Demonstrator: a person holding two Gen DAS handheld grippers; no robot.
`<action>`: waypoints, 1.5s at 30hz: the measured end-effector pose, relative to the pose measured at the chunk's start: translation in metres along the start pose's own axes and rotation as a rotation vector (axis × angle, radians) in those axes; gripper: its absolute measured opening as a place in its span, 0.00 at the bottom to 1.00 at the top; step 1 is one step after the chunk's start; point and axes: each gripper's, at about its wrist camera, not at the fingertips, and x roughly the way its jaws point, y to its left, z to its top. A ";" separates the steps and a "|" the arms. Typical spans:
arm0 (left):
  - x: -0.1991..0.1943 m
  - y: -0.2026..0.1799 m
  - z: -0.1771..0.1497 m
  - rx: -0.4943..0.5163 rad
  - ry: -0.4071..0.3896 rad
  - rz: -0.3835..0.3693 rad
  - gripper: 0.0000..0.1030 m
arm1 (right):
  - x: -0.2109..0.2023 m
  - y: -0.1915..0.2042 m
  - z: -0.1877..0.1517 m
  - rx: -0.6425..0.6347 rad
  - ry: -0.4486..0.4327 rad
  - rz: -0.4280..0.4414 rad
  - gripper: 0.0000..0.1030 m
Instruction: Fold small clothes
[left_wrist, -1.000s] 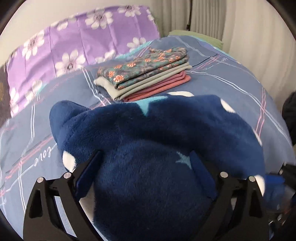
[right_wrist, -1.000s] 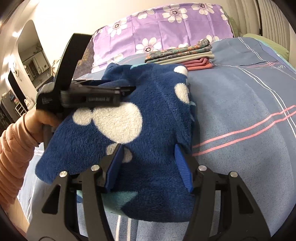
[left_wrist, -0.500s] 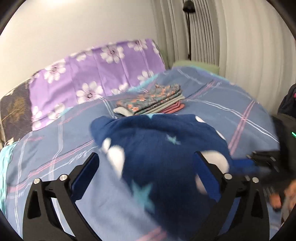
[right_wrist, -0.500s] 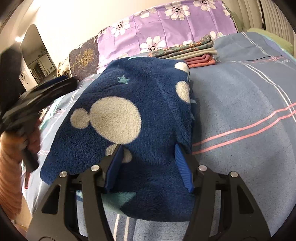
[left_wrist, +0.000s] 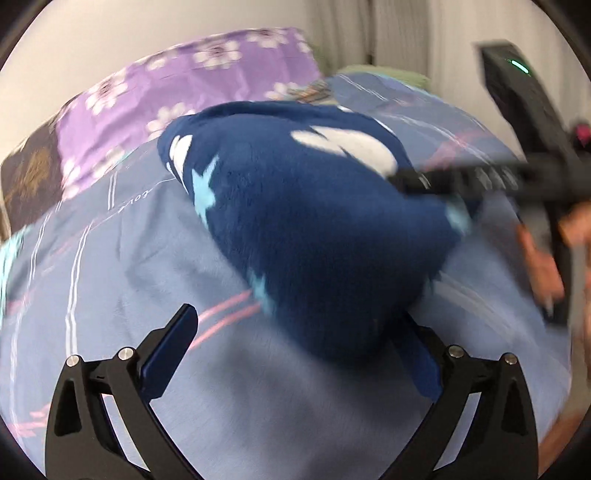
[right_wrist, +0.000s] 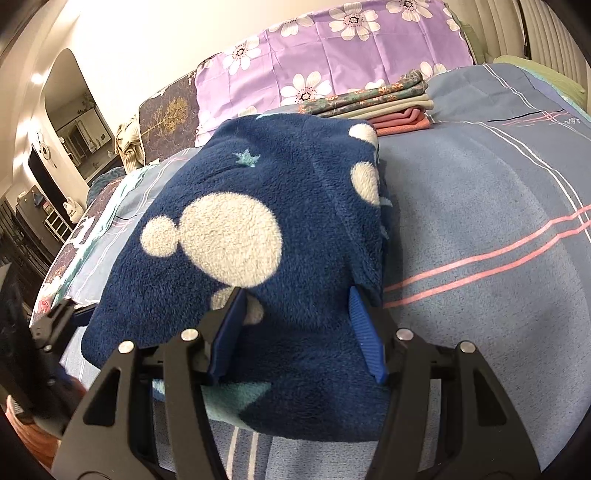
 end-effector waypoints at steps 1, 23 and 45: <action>0.002 -0.002 0.007 -0.020 -0.029 0.000 0.98 | 0.000 0.000 0.000 0.001 0.000 0.001 0.57; -0.061 -0.005 -0.008 0.147 -0.106 0.126 0.99 | 0.000 -0.009 -0.002 0.008 -0.011 0.075 0.58; 0.042 0.041 0.030 -0.224 0.000 -0.098 0.99 | -0.085 -0.017 -0.003 0.061 -0.176 0.062 0.26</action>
